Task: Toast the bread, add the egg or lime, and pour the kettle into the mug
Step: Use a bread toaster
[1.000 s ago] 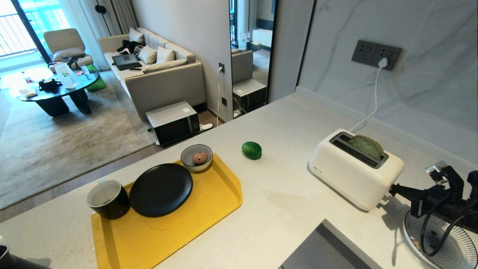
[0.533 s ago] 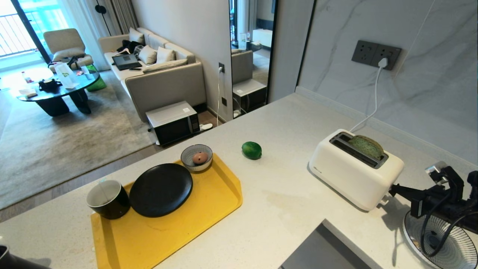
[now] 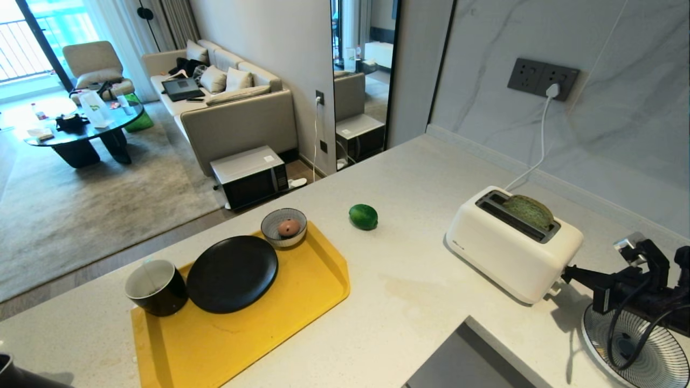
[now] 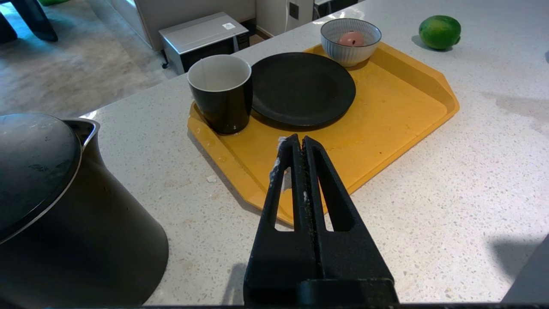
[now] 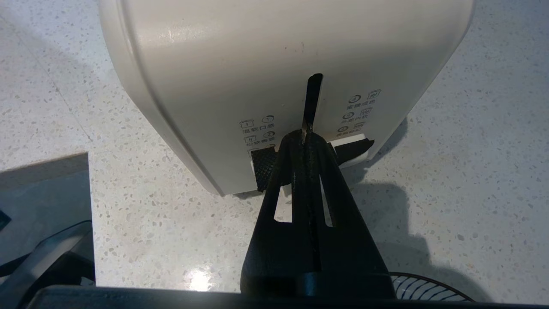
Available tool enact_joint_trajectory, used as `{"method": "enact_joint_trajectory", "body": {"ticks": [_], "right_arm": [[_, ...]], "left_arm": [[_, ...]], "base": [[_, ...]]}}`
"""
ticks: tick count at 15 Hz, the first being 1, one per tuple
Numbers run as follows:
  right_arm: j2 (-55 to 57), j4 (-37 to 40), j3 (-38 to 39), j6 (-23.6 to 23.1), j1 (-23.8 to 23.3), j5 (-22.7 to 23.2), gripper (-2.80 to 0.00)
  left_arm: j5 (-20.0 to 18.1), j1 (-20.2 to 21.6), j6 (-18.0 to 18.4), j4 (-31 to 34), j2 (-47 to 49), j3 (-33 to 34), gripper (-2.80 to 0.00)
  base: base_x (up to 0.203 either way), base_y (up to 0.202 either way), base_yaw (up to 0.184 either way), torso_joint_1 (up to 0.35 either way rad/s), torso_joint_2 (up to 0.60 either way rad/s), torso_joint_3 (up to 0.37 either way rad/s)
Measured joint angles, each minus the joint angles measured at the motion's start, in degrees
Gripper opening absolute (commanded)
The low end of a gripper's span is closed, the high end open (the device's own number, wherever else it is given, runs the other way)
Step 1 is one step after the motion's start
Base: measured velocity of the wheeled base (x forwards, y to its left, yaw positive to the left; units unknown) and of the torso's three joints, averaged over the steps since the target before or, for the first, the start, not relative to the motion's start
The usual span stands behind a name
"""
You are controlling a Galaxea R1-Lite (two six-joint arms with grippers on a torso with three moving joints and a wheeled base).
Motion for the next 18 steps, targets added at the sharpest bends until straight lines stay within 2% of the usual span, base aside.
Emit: {"method": "enact_joint_trajectory", "body": {"ticks": [18], "right_arm": [[-0.9, 0.05, 0.55, -0.37, 0.02, -0.14, -2.8]], "left_arm": [[-0.04, 0.0, -0.01, 0.0, 0.0, -0.02, -2.8]], "base": [[0.0, 0.0, 0.0, 0.0, 0.0, 0.0]]}}
